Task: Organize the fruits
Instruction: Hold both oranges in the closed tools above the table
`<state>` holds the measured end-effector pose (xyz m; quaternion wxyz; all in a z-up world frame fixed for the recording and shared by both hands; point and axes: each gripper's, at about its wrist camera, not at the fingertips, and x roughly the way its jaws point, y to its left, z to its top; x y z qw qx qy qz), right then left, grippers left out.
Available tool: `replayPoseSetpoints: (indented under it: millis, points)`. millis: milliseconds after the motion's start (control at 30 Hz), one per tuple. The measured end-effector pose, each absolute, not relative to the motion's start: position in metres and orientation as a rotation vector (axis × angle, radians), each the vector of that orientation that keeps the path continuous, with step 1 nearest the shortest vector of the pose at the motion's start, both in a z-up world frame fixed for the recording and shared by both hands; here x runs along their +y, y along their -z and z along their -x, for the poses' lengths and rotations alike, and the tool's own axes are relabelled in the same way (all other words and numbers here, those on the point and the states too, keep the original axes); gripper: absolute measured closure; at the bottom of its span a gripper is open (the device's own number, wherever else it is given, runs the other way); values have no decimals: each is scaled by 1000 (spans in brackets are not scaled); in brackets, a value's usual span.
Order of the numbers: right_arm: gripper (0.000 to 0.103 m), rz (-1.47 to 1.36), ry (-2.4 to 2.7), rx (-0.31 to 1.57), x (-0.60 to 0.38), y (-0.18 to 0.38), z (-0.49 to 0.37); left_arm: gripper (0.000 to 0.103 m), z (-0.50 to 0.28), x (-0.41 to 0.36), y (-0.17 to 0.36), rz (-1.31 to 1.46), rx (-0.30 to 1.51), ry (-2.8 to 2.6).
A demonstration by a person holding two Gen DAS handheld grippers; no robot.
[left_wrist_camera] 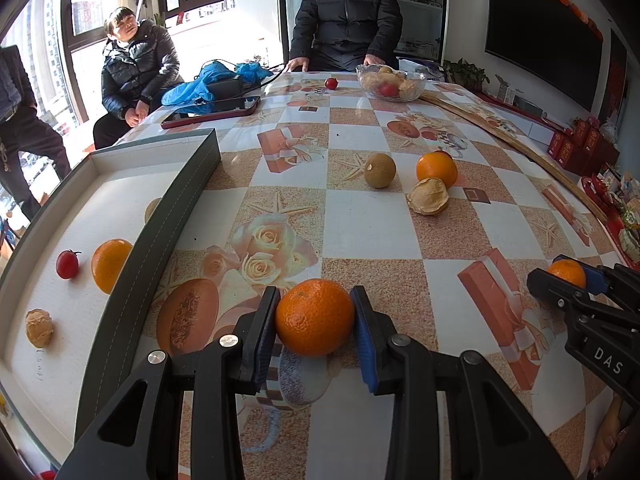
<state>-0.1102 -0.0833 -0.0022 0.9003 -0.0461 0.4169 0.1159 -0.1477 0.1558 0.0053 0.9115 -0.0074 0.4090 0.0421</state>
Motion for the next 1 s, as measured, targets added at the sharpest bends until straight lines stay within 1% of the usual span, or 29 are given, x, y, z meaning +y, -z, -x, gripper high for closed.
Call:
replayPoseSetpoints:
  millis: [1000]
  points:
    - [62,98,-239,863,-82,2,110,65,148,155,-5,24,861,-79]
